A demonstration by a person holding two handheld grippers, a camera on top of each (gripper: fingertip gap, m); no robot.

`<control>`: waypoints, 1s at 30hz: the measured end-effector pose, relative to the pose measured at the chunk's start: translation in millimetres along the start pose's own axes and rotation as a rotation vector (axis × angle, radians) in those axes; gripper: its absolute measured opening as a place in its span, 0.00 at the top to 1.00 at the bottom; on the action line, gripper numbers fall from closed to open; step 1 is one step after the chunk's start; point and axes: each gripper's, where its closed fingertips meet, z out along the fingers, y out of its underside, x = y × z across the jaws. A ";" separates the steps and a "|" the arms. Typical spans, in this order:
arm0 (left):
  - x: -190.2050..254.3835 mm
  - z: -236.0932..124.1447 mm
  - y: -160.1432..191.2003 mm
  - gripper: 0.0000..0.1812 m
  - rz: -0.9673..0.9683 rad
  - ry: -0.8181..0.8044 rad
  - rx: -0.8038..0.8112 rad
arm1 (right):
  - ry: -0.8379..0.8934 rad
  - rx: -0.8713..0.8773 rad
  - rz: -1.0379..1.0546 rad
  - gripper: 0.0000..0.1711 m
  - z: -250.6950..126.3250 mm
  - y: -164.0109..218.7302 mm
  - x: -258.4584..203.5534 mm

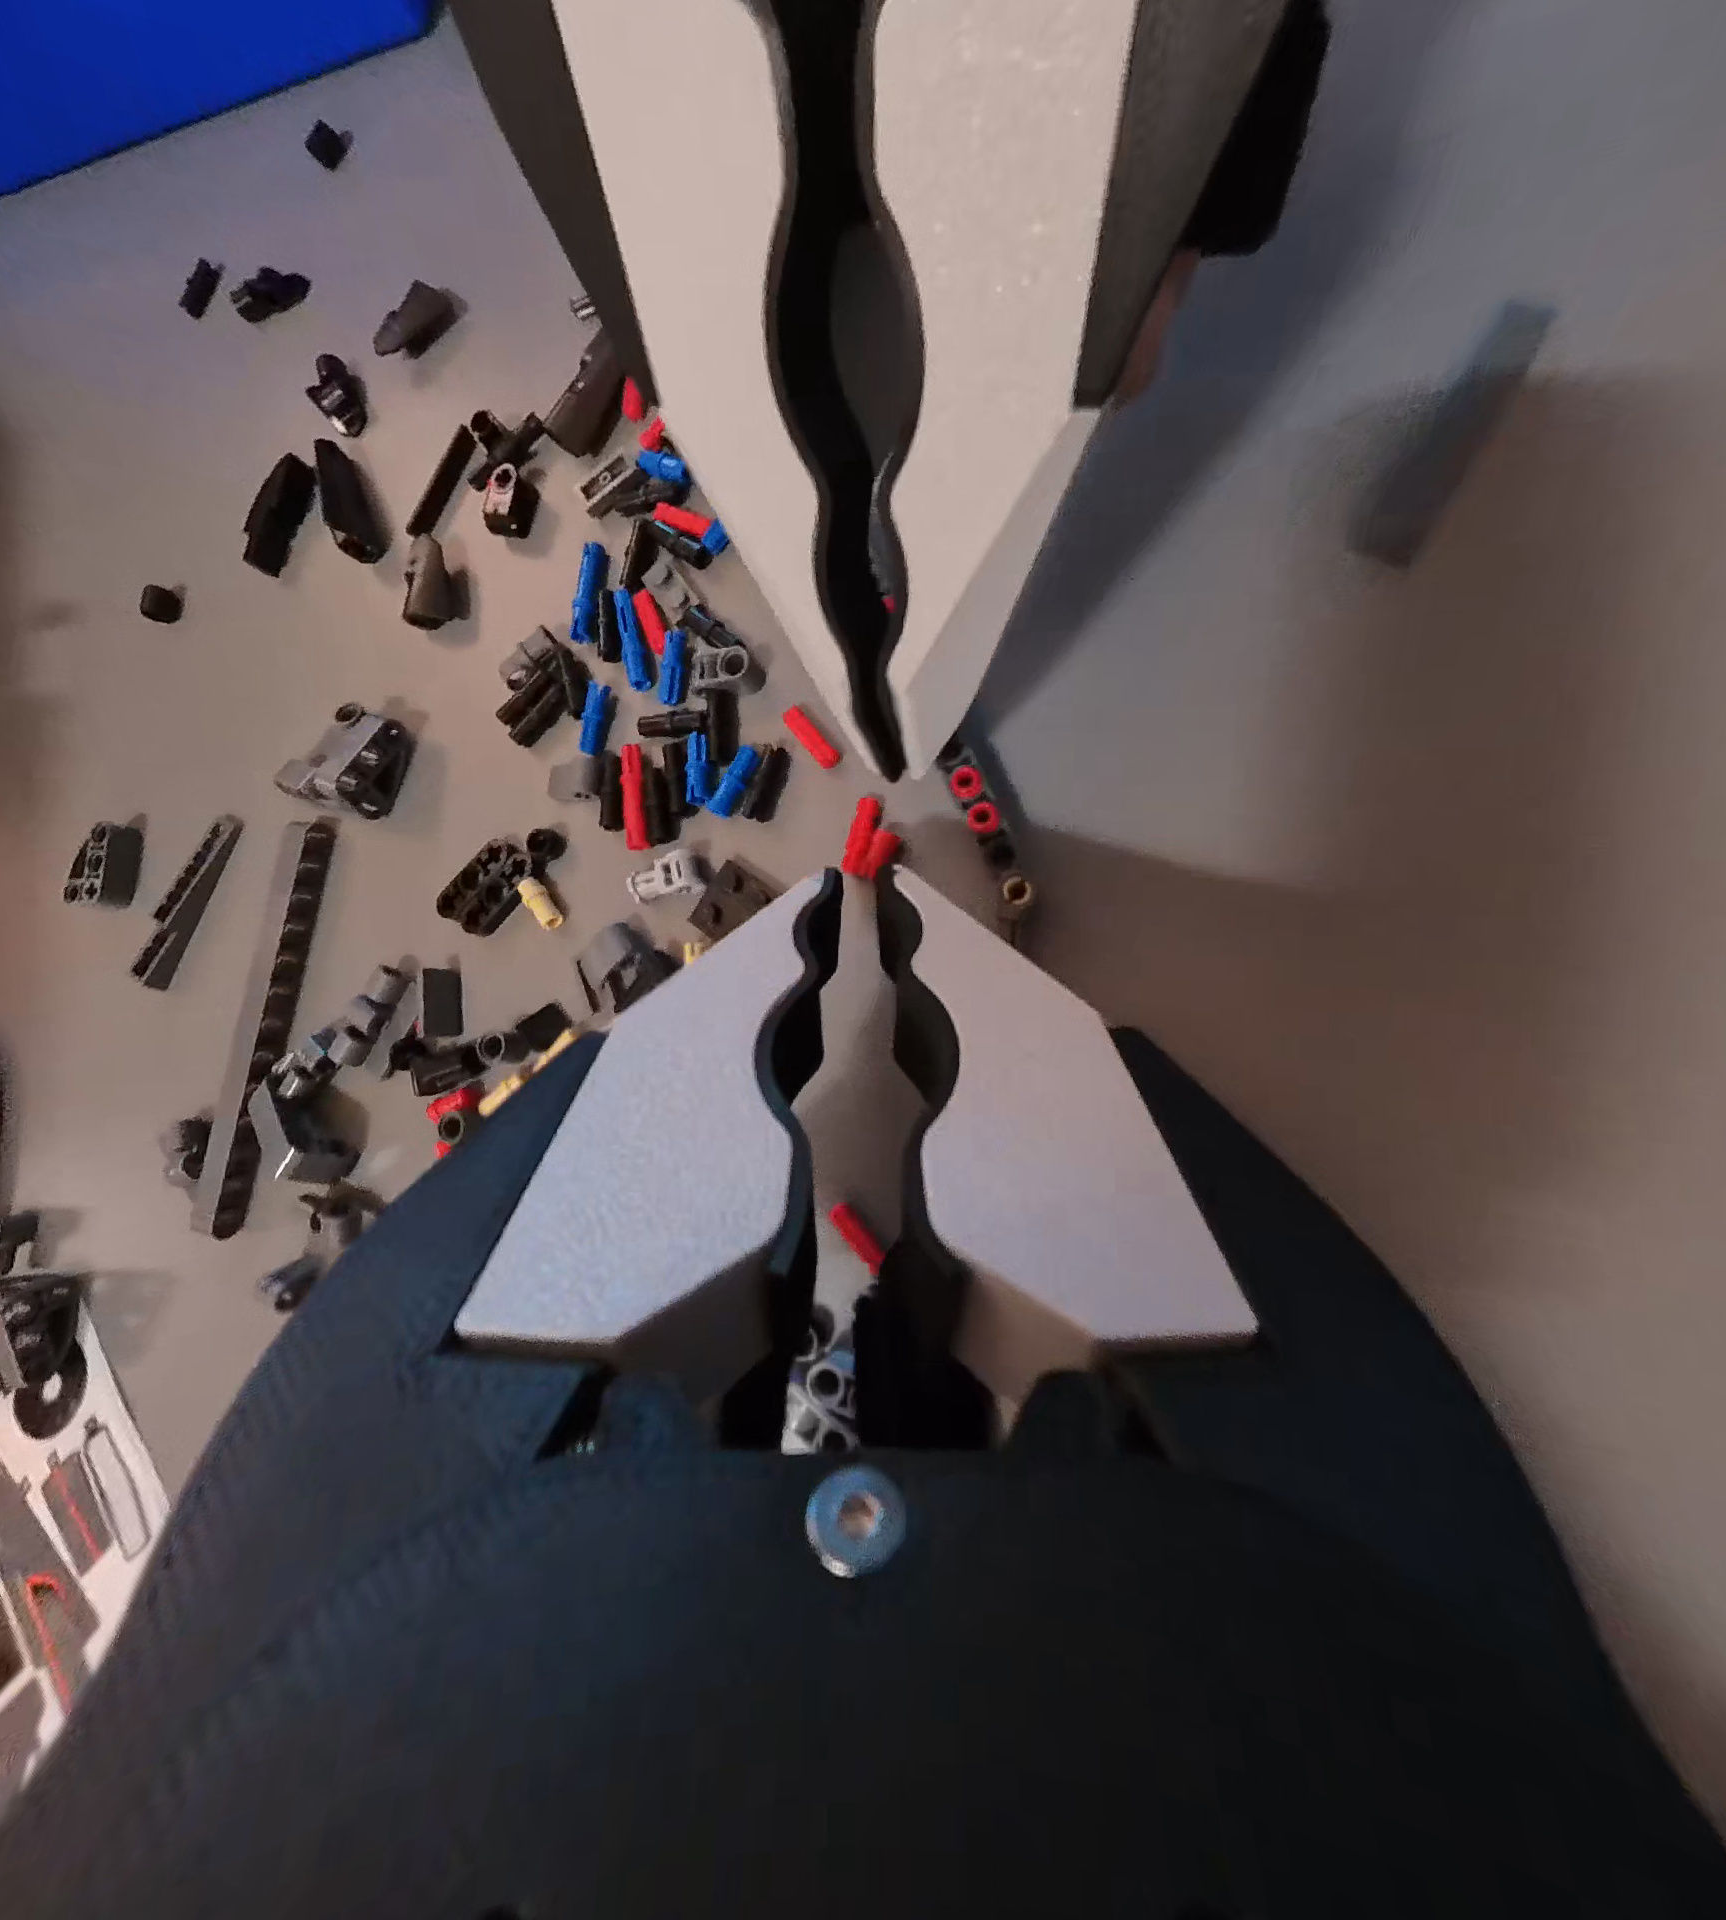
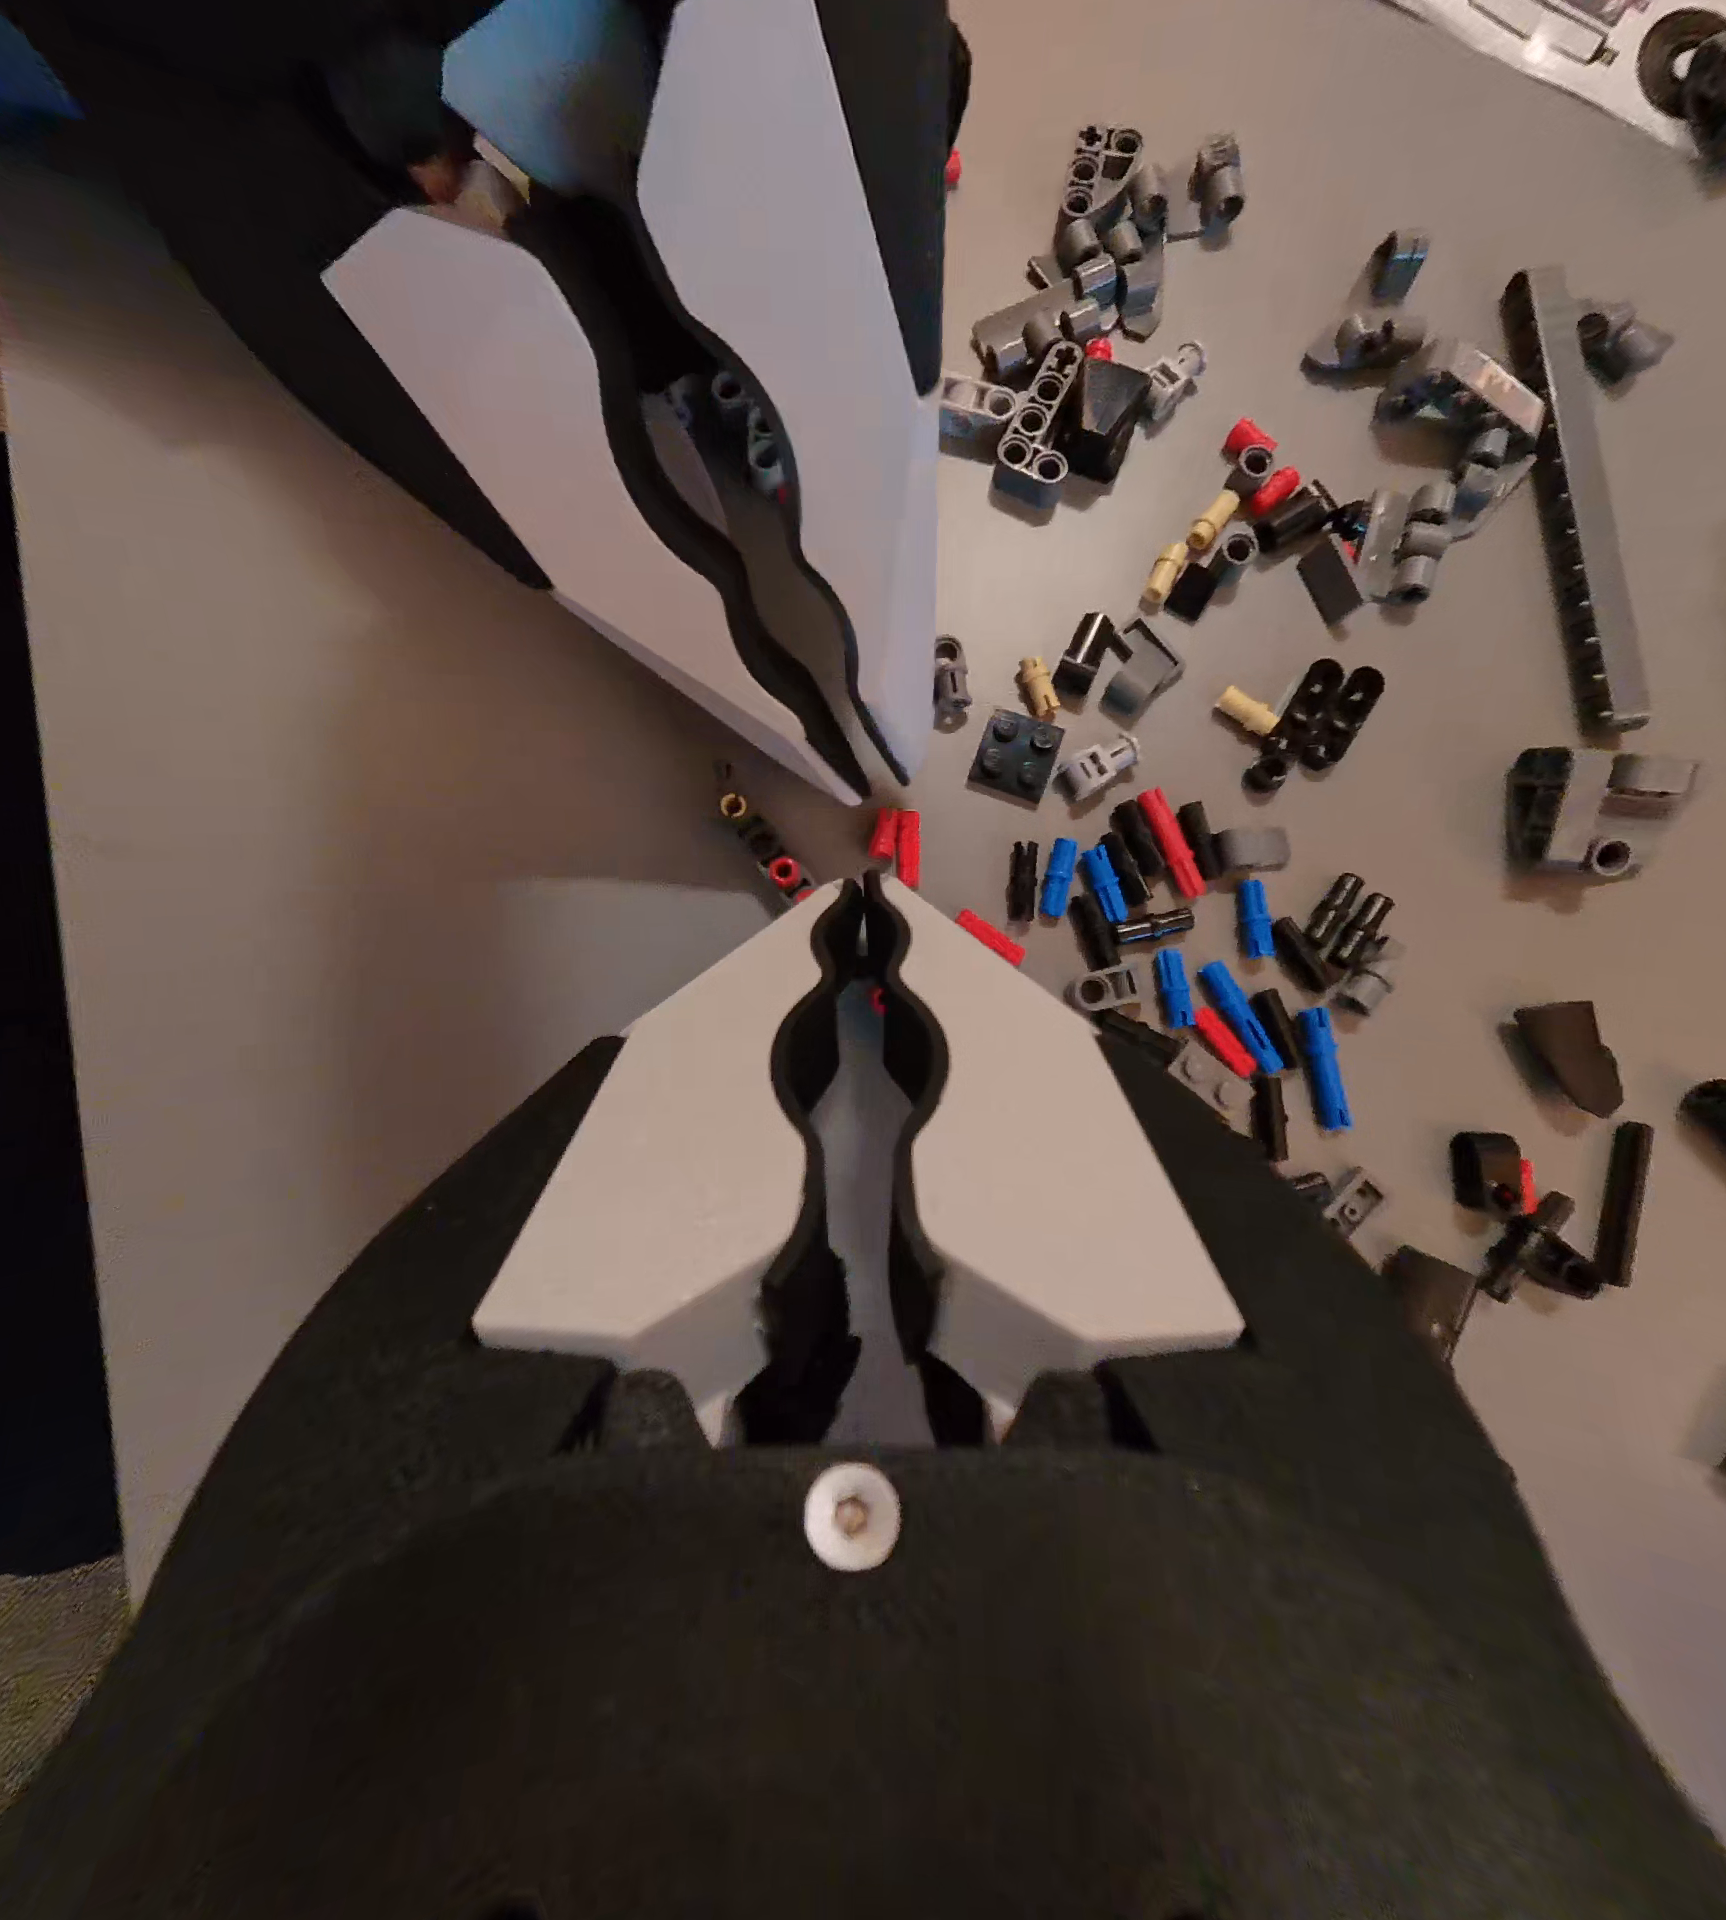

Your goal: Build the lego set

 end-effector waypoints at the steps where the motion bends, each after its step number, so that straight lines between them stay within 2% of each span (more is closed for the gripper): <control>1: 1.4 0.9 -0.9 0.97 0.010 0.014 0.007 | 0.007 -0.008 -0.002 1.00 1.0 1.9 1.2; 17: 8.1 9.7 -2.7 0.98 0.060 0.044 0.005 | -0.013 0.000 0.003 1.00 8.6 7.3 -2.5; 24: 8.8 9.3 -3.0 0.99 0.086 0.012 0.007 | -0.003 0.031 0.002 0.97 7.9 6.7 -0.5; 30: -1.2 -7.8 -20.9 0.99 0.053 -0.075 0.123 | -0.052 0.210 0.072 0.97 -12.8 -11.2 1.1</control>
